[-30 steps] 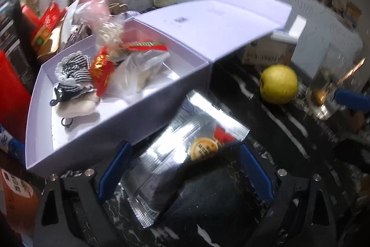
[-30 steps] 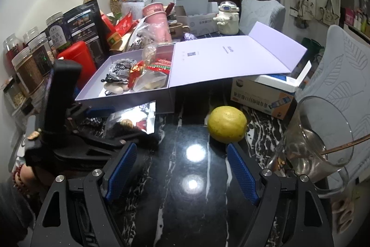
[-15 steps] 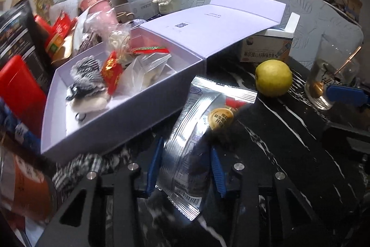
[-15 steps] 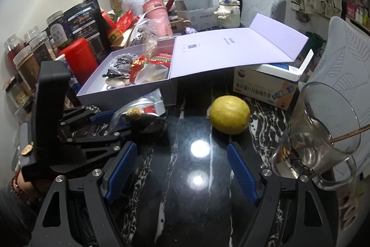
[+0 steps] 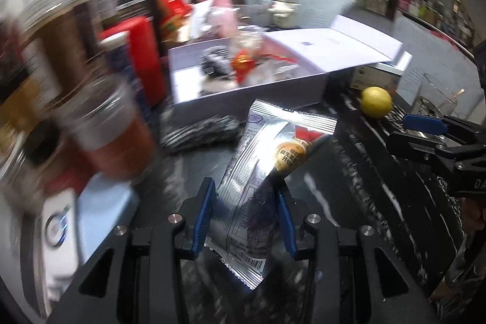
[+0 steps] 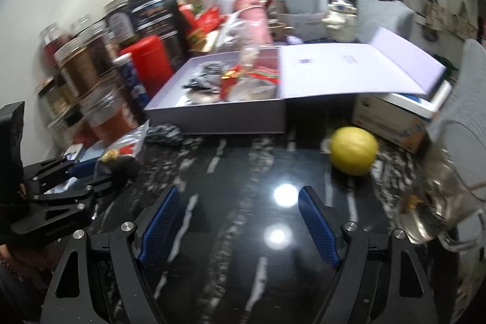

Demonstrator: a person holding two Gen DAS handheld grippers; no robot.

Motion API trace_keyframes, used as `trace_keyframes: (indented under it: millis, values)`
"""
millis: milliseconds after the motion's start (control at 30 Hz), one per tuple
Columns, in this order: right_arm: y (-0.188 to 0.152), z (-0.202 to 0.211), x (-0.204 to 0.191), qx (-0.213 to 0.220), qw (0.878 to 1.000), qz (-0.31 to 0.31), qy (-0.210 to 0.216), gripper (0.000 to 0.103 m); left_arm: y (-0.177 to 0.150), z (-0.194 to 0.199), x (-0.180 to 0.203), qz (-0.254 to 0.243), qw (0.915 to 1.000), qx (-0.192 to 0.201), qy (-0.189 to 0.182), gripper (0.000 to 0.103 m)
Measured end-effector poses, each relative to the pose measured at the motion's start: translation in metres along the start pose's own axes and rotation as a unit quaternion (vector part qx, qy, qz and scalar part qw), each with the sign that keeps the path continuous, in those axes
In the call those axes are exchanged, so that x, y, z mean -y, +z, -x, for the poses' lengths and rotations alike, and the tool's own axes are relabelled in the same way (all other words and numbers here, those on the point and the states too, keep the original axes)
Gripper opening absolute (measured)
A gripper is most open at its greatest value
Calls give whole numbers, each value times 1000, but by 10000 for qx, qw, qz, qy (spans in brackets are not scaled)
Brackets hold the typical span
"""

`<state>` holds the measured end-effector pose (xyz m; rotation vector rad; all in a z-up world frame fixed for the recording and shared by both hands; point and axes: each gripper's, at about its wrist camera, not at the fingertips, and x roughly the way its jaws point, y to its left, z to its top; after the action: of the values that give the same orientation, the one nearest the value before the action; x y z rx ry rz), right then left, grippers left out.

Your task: Organize soft objects

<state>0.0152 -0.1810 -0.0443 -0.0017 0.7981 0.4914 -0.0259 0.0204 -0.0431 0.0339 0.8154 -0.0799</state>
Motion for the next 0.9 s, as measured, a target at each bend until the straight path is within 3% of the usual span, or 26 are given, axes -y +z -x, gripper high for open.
trace_keyframes:
  millis: [267, 667, 900]
  values:
    - [14, -33, -50, -144, 9952, 860, 451, 81, -22, 13, -34, 633, 9972, 40, 395, 39]
    - [40, -109, -83, -456, 9843, 1529, 754, 78, -28, 0, -62, 1225, 9919, 48, 331, 39]
    - [54, -147, -91, -747, 9803, 1650, 789, 58, -24, -14, -68, 1351, 9906, -79, 192, 39]
